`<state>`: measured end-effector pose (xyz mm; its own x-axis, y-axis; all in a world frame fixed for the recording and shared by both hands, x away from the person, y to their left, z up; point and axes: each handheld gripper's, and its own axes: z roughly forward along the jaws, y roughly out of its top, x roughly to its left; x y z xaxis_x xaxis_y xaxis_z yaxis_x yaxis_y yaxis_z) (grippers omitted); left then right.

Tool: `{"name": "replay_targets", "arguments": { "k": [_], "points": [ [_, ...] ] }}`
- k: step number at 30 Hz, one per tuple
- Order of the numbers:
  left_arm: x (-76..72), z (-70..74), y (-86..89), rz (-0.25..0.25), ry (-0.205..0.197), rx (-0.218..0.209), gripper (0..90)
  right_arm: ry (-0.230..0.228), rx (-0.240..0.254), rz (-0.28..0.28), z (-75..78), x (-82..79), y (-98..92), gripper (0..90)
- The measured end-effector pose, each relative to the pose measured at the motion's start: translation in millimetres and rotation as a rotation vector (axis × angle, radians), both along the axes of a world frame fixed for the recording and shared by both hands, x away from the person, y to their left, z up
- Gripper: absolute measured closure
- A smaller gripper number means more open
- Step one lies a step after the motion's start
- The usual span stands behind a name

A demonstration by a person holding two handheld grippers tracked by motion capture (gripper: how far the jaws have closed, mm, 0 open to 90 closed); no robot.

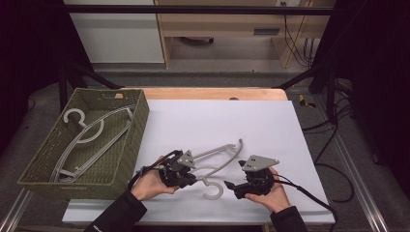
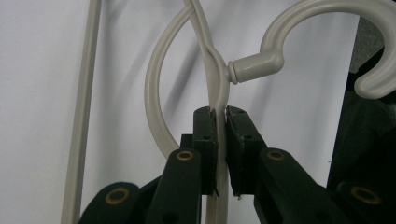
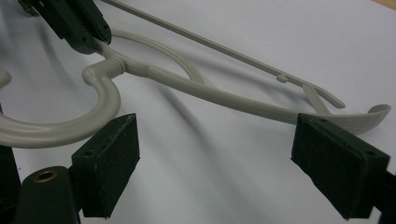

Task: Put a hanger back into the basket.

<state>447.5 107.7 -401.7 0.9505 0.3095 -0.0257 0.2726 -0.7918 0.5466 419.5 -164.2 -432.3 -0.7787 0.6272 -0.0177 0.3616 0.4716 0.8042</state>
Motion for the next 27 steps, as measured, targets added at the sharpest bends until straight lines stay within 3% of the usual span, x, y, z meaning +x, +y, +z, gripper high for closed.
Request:
{"name": "replay_targets", "arguments": {
  "k": [15,27],
  "points": [
    [-3.4,23.6,2.8,0.023,-0.052,-0.058,82.9,-0.008,0.007,0.002,4.3,-2.9,-3.7,16.4],
    [-7.9,35.0,-7.9,-0.009,-0.05,-0.089,82.9,-0.029,0.026,0.013,5.2,-3.3,-1.3,17.7]
  ]
}}
